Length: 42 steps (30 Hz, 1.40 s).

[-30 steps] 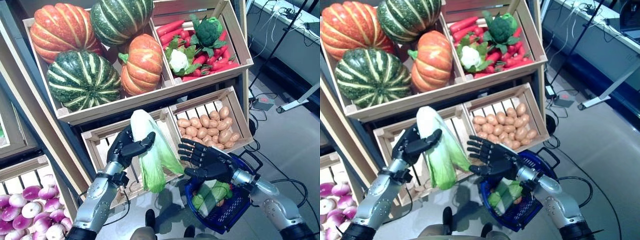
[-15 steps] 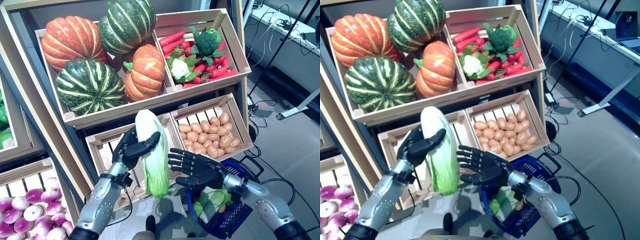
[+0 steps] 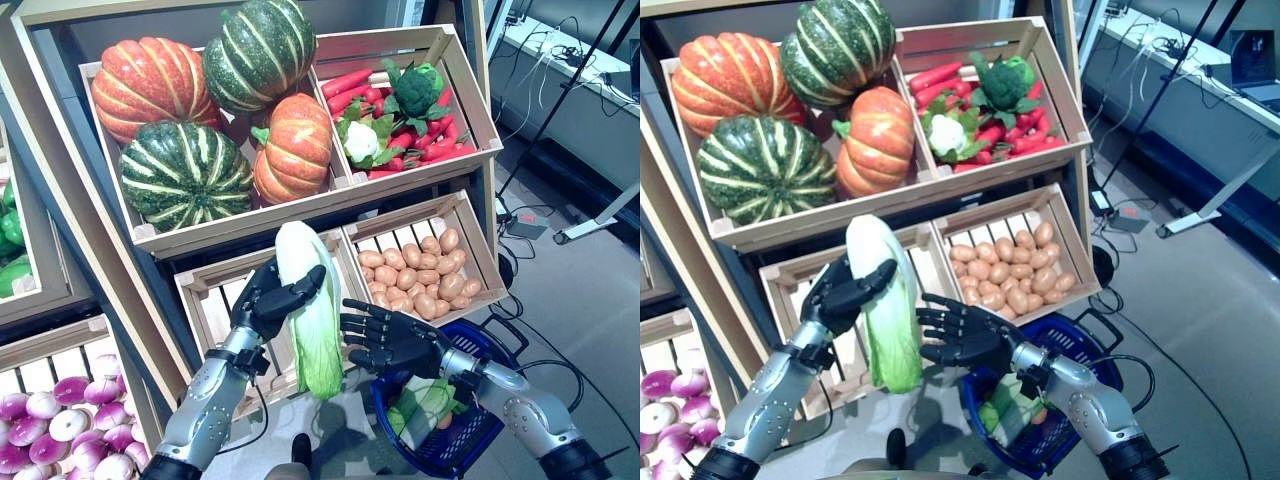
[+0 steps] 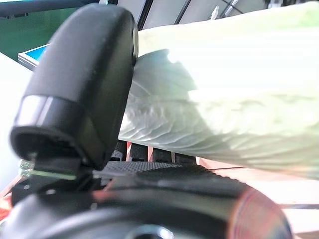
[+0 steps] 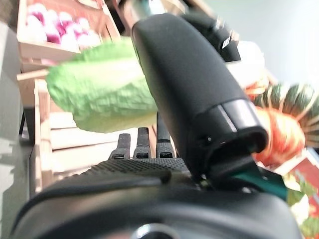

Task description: Put vegetables into the basket

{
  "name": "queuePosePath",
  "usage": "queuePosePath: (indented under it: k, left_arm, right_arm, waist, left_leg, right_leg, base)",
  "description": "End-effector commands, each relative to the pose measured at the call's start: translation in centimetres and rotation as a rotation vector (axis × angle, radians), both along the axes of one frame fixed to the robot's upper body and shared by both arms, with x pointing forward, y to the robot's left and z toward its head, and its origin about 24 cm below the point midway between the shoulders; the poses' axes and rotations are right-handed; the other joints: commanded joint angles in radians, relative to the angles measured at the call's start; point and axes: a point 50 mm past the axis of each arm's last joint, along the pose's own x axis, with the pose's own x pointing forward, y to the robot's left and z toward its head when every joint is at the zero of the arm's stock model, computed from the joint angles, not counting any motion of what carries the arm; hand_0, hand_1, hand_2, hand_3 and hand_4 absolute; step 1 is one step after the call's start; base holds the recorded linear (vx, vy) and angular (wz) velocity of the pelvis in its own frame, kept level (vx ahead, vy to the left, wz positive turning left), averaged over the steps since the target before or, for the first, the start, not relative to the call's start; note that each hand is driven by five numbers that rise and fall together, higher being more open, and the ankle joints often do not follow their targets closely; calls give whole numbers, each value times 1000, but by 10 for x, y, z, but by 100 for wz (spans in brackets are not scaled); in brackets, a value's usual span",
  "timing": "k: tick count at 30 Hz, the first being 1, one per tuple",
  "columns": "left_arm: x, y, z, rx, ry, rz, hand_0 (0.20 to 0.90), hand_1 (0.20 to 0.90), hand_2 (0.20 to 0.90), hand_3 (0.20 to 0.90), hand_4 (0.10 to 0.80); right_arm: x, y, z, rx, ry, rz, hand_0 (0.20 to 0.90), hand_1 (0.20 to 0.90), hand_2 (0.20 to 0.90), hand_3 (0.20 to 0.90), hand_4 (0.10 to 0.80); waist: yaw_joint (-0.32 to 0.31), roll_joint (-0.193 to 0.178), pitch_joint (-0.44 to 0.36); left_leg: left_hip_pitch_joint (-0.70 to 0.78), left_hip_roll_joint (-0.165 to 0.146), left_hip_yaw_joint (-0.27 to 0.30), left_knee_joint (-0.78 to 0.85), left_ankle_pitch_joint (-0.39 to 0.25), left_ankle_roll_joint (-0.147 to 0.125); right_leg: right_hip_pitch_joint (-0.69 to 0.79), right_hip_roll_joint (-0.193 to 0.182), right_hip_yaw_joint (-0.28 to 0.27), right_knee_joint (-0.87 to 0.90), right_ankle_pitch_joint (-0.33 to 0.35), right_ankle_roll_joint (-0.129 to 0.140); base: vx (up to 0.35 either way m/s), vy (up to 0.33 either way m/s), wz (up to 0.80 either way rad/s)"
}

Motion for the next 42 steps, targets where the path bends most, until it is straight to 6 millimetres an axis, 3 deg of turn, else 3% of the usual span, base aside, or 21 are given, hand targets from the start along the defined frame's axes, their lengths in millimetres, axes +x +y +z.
queuePosePath:
  k: [1, 5, 12, 20, 26, 42]
  left_arm:
    - [14, -21, 65, -147, -353, -71, 300, 300, 300, 300, 400]
    - [14, -19, 68, -118, -357, -27, 300, 300, 300, 300, 400]
    - [15, -19, 70, -133, -362, -45, 300, 300, 300, 300, 400]
    - [15, -23, 71, -154, -351, -85, 300, 300, 300, 300, 400]
    - [13, -31, 65, -172, -323, -200, 300, 300, 300, 300, 400]
    - [5, -56, 52, -280, -252, -463, 300, 300, 300, 300, 400]
  right_arm:
    - [22, 17, 28, 81, -144, -133, 900, 900, 900, 900, 800]
    - [24, 17, 31, 78, -162, -220, 900, 900, 900, 900, 800]
    - [24, 21, 30, 60, -151, -204, 900, 900, 900, 900, 800]
    - [21, 30, 29, 73, -127, -58, 900, 900, 900, 900, 800]
    - [9, 45, 32, 172, -93, 224, 900, 900, 900, 900, 800]
    - [-3, 57, 32, 285, -53, 399, 900, 900, 900, 900, 800]
  waist:
    - [-3, -6, -73]
    - [-12, 2, -68]
    - [-11, 8, -68]
    - [-6, 5, -63]
    - [9, -4, -69]
    - [8, -6, -86]
  left_leg:
    - [84, 15, 27, 2, -138, -29]
    - [86, 15, 30, 2, -140, -27]
    - [88, 15, 33, 2, -140, -27]
    - [88, 17, 29, 2, -139, -28]
    - [87, 19, 23, 2, -137, -32]
    - [86, 24, 15, 2, -137, -32]
  right_leg:
    - [-64, -50, 20, -37, 126, 34]
    - [-66, -48, 30, -38, 126, 34]
    - [-63, -47, 31, -39, 123, 31]
    - [-60, -46, 28, -39, 121, 29]
    - [-54, -47, 16, -43, 122, 29]
    - [-56, -47, 25, -42, 119, 31]
  base:
    - [0, 0, 0]
    - [-5, 5, -1]
    - [0, 0, 0]
    - [0, 0, 0]
    - [0, 0, 0]
    - [7, -4, 2]
